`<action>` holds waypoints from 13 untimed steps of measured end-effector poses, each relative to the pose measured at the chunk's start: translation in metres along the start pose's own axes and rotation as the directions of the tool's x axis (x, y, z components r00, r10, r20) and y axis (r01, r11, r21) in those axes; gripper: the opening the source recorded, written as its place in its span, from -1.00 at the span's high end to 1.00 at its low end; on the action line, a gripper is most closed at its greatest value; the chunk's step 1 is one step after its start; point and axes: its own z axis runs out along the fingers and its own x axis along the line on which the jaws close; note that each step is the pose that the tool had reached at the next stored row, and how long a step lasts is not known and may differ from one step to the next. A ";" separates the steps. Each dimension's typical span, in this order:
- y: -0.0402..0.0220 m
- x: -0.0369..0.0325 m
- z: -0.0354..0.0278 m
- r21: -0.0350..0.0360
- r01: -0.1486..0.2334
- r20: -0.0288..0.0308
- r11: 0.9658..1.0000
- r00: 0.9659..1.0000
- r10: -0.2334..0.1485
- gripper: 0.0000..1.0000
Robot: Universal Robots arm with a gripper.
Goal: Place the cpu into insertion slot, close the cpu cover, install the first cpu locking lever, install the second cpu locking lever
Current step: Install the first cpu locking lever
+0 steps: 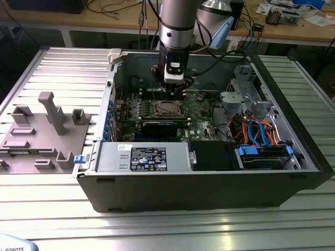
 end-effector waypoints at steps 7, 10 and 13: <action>0.0000 0.0000 0.0000 0.000 0.009 0.000 1.000 1.000 -0.009 0.78; 0.0000 0.0000 0.0000 0.000 0.013 0.000 1.000 1.000 -0.013 0.78; 0.0000 0.0000 0.0000 0.000 0.016 0.000 1.000 1.000 -0.016 0.78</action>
